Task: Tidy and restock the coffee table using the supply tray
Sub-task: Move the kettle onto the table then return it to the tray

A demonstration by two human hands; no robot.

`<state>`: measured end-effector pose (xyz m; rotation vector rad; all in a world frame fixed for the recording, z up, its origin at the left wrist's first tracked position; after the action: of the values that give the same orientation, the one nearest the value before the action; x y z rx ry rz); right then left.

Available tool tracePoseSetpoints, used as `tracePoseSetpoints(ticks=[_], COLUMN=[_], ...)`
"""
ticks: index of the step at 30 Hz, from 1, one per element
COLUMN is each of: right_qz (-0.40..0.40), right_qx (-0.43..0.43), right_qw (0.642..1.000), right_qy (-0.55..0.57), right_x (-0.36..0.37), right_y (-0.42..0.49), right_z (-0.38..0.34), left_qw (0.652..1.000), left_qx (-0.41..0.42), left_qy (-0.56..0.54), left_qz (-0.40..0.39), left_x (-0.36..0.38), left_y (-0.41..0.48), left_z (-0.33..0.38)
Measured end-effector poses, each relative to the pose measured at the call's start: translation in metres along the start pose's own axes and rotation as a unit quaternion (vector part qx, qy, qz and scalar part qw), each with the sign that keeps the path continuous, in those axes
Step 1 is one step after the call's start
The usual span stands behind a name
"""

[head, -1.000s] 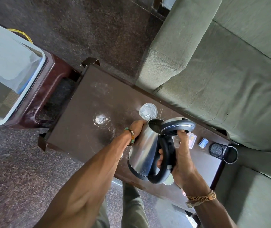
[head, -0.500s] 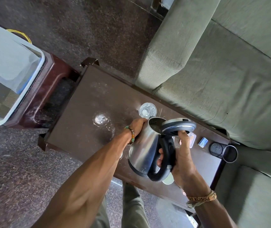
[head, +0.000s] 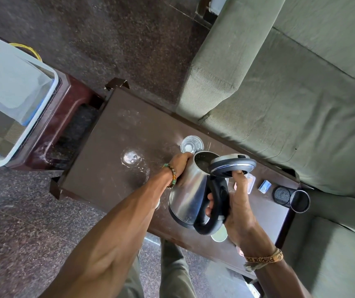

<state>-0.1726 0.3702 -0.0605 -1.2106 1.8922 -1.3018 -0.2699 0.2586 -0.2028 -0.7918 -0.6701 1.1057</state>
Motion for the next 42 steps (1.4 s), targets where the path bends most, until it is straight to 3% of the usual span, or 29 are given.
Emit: tracePoseSetpoints(ticks=[11,27,37,42], right_qz=[-0.015,-0.042,-0.06,-0.089], right_qx=[-0.033,-0.135,-0.223,-0.274], right_qw=[0.998,0.986,0.955,0.933], right_qy=[-0.052,-0.092,-0.186,-0.217], right_x=[0.0,0.041,0.088,0.106], right_y=[-0.017,-0.099,-0.163,-0.185], right_z=[0.0,0.0,0.002,0.005], left_qw=[0.996,0.987,0.96,0.943], left_qx=[0.075,0.146,0.263,0.293], left_qy=[0.028,-0.06,-0.052,-0.112], left_qz=[0.031,0.041,0.078,0.115], left_x=[-0.002,-0.042,-0.098,-0.122], left_y=[-0.014,-0.11,-0.205,-0.252], left_z=[0.014,0.08,0.121,0.122])
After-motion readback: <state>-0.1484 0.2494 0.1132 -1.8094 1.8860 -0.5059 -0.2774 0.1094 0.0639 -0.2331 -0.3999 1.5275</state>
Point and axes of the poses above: each hand's wrist, its own y-axis towards the middle knuckle, its own x-axis out of the palm, z = x × y, the point moved 3 cm from there along y, towards the middle knuckle, and after that the axes turned 3 degrees about x, right-handed, at the moved point
